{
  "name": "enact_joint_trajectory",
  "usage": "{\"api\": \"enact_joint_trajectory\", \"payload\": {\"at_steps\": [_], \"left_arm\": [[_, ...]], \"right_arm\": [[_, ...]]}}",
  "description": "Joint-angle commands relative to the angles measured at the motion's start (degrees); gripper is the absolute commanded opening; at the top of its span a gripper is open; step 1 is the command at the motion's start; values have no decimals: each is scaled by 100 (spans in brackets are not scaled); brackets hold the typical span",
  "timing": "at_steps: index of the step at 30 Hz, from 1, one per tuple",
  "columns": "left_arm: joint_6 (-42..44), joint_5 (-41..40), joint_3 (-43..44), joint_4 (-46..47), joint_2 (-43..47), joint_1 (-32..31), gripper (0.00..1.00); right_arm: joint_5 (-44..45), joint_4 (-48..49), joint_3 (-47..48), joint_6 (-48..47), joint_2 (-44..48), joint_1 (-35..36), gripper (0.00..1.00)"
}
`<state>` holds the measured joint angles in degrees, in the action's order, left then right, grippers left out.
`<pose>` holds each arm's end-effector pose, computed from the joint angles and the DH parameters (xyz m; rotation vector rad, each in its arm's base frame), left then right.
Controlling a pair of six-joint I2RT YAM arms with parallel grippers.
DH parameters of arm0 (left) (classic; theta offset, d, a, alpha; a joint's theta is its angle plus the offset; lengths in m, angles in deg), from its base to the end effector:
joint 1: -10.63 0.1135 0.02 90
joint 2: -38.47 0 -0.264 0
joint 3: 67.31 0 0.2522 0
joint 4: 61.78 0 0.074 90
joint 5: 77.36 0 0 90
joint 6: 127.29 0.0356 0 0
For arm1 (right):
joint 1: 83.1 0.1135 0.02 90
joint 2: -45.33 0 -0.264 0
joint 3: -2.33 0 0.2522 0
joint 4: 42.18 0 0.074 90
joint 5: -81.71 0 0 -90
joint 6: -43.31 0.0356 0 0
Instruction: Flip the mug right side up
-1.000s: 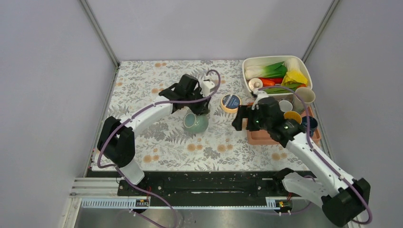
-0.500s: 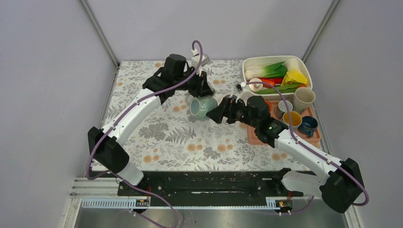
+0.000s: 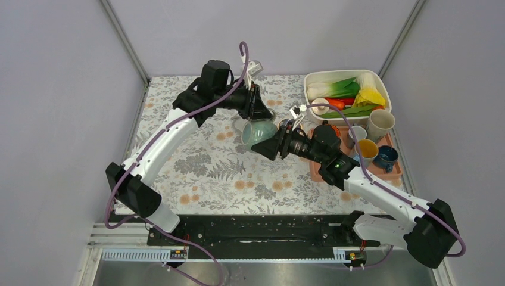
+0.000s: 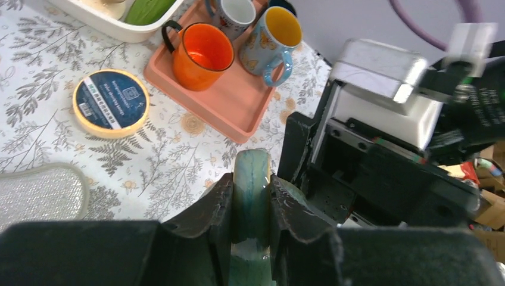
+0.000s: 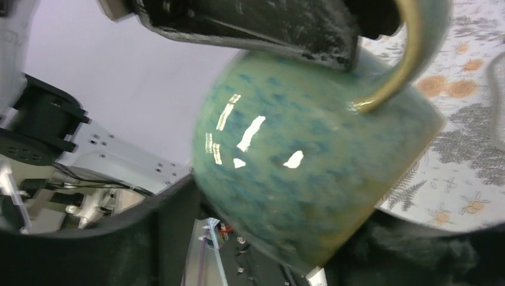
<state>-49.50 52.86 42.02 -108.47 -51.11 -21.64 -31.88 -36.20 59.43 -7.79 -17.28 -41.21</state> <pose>0.2800 -0.2040 0.4169 0.8222 1.9665 -1.1877 0.1812 0.1817 0.3246 -0.4057 1.7052 1.3935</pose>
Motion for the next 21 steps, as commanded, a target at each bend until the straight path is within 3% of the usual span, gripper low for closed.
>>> {"api": "enact_joint_trajectory", "payload": {"at_steps": [1,3,5,7,8,11,12,14,17,21], "left_arm": [[-215,436,218,543,255,-24,0],[-206,443,225,550,240,-24,0],[-61,236,201,487,246,-15,0],[273,-67,103,387,311,4,1],[464,-248,23,331,358,33,16],[1032,-727,-286,246,521,169,82],[1145,-963,-416,238,568,233,95],[1410,-1197,-559,243,643,384,99],[1554,-1358,-774,264,702,629,99],[1646,-1342,-1311,518,867,814,99]], "right_arm": [[-181,595,293,-130,178,97,55],[-96,493,341,-155,175,98,23],[218,136,338,-403,305,92,0],[697,-576,345,-894,548,99,0],[1000,-1137,388,-1235,689,97,0],[2006,-2994,644,-2567,934,98,0],[2278,-3568,749,-3083,952,93,0],[2888,-4579,936,-4362,828,95,0],[3135,-5947,1242,-5886,417,96,0],[3325,-6795,1361,-7295,129,82,0]]}}
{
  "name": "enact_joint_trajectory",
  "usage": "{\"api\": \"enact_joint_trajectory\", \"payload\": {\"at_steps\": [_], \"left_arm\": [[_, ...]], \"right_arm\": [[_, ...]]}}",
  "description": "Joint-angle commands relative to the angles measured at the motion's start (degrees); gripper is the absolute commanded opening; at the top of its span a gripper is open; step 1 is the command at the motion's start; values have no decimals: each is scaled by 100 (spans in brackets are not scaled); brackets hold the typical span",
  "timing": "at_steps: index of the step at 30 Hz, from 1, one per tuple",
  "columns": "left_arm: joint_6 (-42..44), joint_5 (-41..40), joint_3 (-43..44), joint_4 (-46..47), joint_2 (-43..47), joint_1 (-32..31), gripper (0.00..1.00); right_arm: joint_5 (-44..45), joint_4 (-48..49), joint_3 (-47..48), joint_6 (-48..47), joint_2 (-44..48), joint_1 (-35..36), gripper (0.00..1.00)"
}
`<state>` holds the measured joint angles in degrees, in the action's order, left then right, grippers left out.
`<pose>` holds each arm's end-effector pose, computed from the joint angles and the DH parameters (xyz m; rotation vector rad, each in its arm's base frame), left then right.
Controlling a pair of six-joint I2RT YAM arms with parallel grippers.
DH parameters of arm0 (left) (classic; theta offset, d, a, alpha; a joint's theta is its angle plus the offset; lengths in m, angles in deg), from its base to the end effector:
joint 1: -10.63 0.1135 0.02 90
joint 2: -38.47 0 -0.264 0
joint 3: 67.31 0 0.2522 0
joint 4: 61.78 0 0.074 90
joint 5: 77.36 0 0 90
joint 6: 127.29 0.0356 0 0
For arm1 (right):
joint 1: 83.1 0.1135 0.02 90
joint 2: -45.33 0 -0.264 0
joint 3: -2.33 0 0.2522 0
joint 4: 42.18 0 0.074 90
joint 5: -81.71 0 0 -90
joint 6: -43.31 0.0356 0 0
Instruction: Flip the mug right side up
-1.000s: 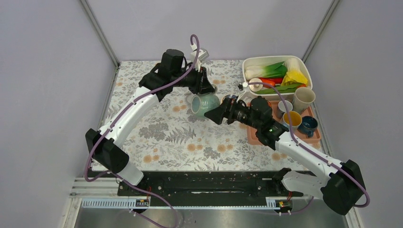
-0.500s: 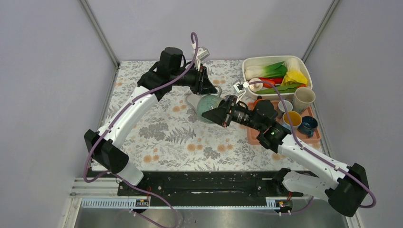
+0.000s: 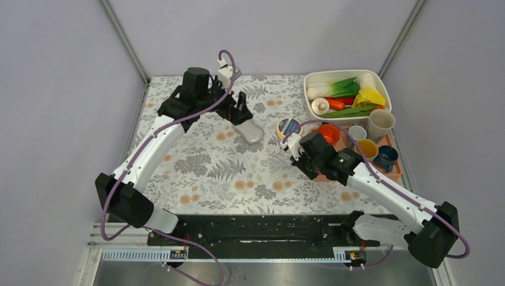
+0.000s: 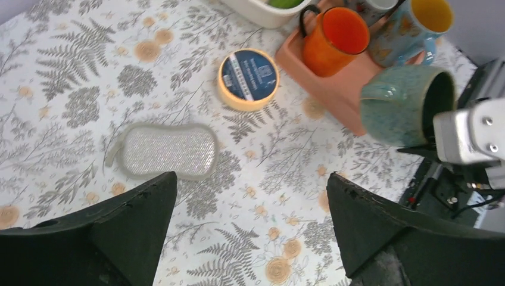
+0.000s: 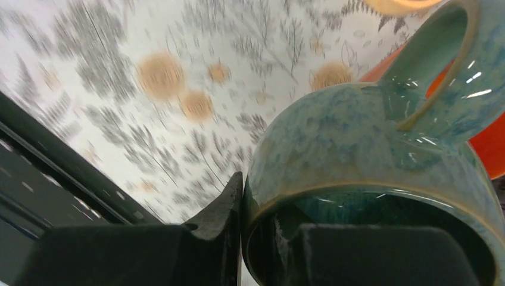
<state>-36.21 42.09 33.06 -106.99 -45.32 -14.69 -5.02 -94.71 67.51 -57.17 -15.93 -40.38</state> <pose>0.2866 -0.1550 0.3976 0.7866 1.9406 -0.7894 0.1609 0.1458 0.2800 -1.0628 2.1809 0.1879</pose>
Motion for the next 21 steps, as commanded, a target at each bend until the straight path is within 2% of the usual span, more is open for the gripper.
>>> {"api": "enact_joint_trajectory", "payload": {"at_steps": [1,3,8,10,15,21], "left_arm": [[384,-269,-579,429,353,135,99],[495,-324,-836,515,472,169,99],[657,-393,-1402,632,738,251,99],[673,-451,-1635,729,831,284,99],[604,-518,-1832,863,898,360,99],[663,-537,-1942,900,995,389,99]], "right_arm": [[537,-1014,452,-2761,24,-28,0],[132,-1126,353,-3330,115,-366,0],[-1003,-1179,250,-4307,208,-1708,0],[-1384,-1429,296,-4551,36,-1976,0],[-1528,-2022,574,-4905,-675,-2320,0],[-1564,-1523,459,-5354,-960,-2847,0]]}}
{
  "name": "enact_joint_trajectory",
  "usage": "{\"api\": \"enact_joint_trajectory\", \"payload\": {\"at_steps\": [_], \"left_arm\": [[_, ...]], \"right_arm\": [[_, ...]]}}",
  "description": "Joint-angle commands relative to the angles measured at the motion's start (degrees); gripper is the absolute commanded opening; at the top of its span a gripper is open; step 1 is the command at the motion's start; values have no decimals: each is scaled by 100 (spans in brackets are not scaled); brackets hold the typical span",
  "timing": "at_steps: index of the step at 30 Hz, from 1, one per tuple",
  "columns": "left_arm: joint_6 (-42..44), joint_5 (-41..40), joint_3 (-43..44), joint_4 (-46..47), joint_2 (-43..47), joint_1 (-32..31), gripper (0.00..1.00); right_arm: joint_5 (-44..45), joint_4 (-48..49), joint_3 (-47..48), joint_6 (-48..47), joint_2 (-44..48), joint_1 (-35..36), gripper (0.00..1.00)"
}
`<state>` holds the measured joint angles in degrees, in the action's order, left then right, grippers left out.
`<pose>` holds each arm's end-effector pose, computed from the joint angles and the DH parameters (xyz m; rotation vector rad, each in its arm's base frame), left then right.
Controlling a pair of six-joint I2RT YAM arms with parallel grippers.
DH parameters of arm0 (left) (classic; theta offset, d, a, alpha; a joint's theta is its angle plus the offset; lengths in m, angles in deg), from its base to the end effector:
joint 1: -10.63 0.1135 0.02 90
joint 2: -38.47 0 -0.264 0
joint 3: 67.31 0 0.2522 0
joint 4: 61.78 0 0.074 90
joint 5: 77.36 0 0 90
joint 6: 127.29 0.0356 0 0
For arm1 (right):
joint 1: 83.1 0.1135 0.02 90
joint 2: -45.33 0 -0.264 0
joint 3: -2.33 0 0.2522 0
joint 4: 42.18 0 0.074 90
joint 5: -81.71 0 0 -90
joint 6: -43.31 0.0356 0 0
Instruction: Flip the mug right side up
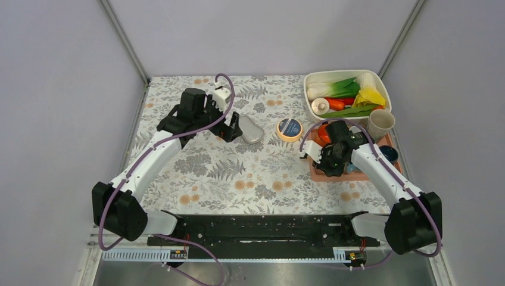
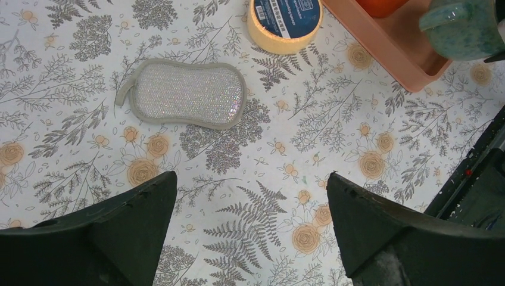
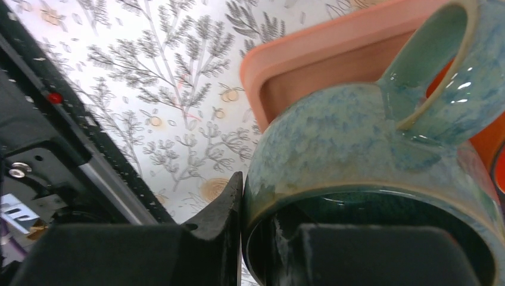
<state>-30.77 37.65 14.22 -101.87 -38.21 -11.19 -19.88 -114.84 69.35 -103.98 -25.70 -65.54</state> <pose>0.2704 -0.1245 0.3304 0.7741 2.0463 -0.6276 0.1989 0.0704 0.2396 -1.7592 2.2433 0.1589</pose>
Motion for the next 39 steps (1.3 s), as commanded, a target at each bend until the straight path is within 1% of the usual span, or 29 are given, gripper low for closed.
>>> {"api": "enact_joint_trajectory", "payload": {"at_steps": [1,5,13,14,15,17,19,20,21,22,23,26,28,30,31,32,33,35,36,37,39], "left_arm": [[125,-99,-81,398,294,38,99],[102,-113,-90,451,284,74,99],[147,-205,-213,551,347,139,99],[147,-188,-226,550,340,143,99],[145,-174,-229,554,332,155,99],[156,-163,-234,552,335,162,99],[184,-164,-247,538,353,176,99],[201,-176,-253,520,368,184,99],[212,-195,-271,515,383,197,99],[229,-224,-300,515,415,204,99],[242,-251,-331,526,432,212,99],[205,-394,-448,623,510,265,99],[136,-544,-518,683,558,290,99],[11,-758,-600,751,627,319,99],[-69,-893,-680,816,701,331,99],[-151,-1030,-782,916,785,355,99],[-237,-1188,-908,1059,872,388,99],[-369,-1533,-1180,1377,1025,509,99],[-442,-1739,-1312,1507,1086,581,99],[-470,-1910,-1411,1605,1124,692,99],[-610,-2104,-1635,1772,1189,987,99]], "right_arm": [[-71,566,274,-745,-58,-340,0],[-304,792,210,-997,-421,-341,0],[108,984,98,-1014,-733,-341,0],[116,985,97,-973,-758,-341,3],[117,982,91,-942,-783,-339,9],[161,982,84,-861,-838,-341,29],[176,953,128,-772,-805,-341,46],[176,943,163,-717,-749,-337,50],[180,934,226,-636,-652,-334,64],[158,923,286,-569,-515,-328,94],[162,921,351,-494,-346,-307,99],[188,954,452,-239,295,-215,99],[-79,1080,470,122,820,-175,100],[-588,1321,469,745,1428,-169,99],[-753,1605,388,1166,1742,-170,99],[-746,2134,116,1746,2108,-169,99],[-489,2767,-178,2472,2511,-178,100],[489,3895,-842,4040,3282,-174,99],[925,4181,-1138,4658,3601,-174,99],[1315,4324,-1397,4827,3906,-172,100],[2221,4405,-1817,5532,4409,-176,99]]}}
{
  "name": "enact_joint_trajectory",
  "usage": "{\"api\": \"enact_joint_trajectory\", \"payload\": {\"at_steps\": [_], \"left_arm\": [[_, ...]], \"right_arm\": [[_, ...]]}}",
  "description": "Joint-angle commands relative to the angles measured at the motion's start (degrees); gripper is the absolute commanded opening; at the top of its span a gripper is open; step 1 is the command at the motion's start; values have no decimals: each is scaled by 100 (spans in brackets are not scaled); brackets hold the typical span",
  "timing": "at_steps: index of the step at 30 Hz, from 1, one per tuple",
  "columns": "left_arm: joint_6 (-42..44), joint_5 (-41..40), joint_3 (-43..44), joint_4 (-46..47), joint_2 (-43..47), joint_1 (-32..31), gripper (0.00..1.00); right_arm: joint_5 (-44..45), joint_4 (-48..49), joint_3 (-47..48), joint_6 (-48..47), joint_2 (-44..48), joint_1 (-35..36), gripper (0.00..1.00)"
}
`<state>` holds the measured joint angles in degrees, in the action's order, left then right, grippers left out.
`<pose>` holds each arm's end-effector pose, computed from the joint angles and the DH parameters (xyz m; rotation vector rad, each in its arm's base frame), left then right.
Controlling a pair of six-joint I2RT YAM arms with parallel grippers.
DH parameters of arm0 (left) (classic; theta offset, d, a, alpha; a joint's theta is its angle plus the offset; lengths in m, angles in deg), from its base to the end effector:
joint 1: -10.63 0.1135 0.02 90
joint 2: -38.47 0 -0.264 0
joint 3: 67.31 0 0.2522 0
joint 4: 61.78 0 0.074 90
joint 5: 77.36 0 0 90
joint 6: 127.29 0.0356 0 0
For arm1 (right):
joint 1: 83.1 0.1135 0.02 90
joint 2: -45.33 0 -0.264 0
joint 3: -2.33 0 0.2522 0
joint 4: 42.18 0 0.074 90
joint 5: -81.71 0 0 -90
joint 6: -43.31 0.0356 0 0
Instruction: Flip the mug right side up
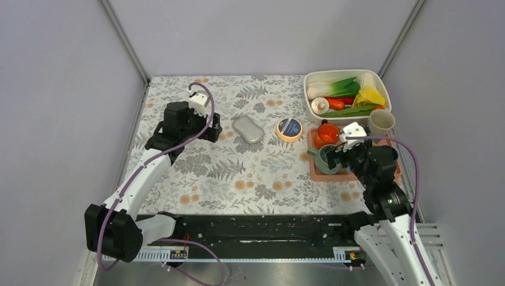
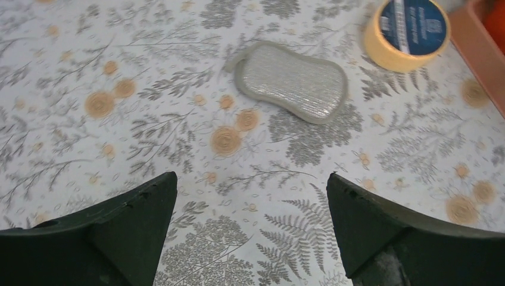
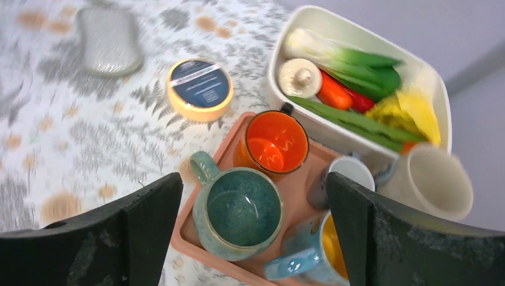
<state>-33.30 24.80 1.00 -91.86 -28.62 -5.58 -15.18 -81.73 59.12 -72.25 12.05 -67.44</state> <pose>0.2520 -0.0811 0.3095 0.4928 2.0217 -0.3505 0.1295 0.0407 0.3288 -0.7284 1.6991 -0.0092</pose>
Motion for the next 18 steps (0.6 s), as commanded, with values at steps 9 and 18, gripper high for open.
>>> {"api": "enact_joint_trajectory", "payload": {"at_steps": [9,18], "left_arm": [[201,-1816,-2531,2614,1598,1087,99],[-134,-1904,-3275,2606,2440,1086,99]], "right_arm": [[4256,684,-2566,3889,2766,16,100],[3912,938,-2808,3739,2919,16,100]]}}
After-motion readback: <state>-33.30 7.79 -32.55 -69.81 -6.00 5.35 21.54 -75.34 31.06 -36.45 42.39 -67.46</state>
